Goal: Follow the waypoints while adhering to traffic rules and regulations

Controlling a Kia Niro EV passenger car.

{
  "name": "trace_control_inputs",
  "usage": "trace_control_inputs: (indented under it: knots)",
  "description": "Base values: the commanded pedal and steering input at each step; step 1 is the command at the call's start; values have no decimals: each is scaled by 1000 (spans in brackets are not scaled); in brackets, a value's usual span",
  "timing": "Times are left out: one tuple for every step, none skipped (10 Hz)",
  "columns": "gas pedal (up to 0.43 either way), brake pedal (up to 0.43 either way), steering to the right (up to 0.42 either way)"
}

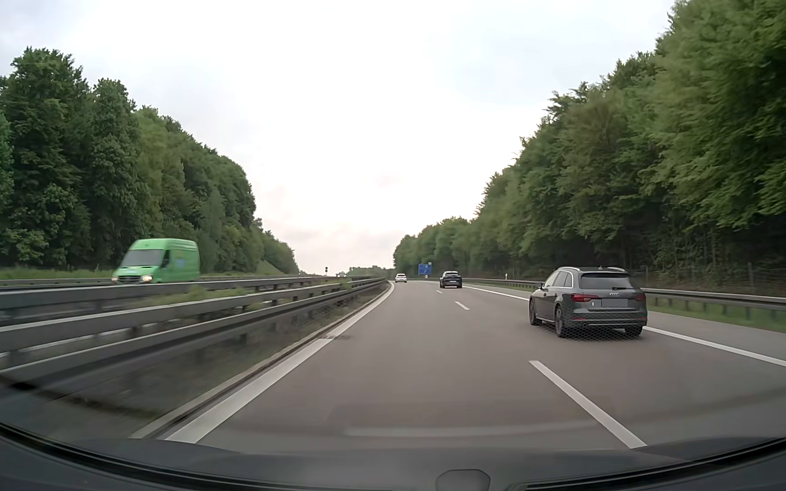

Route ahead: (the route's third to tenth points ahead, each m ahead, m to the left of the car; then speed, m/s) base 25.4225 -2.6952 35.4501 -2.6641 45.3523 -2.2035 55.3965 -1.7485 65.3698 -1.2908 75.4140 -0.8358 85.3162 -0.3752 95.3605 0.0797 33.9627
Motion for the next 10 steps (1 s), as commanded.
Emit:
trace_control_inputs:
  knots:
    - [260, 0, -8]
    - [260, 0, -8]
    - [260, 0, -8]
    - [260, 0, -8]
    - [260, 0, -8]
    - [260, 0, -6]
    - [268, 0, -5]
    - [280, 0, -5]
    - [280, 0, -5]
    - [280, 0, -6]
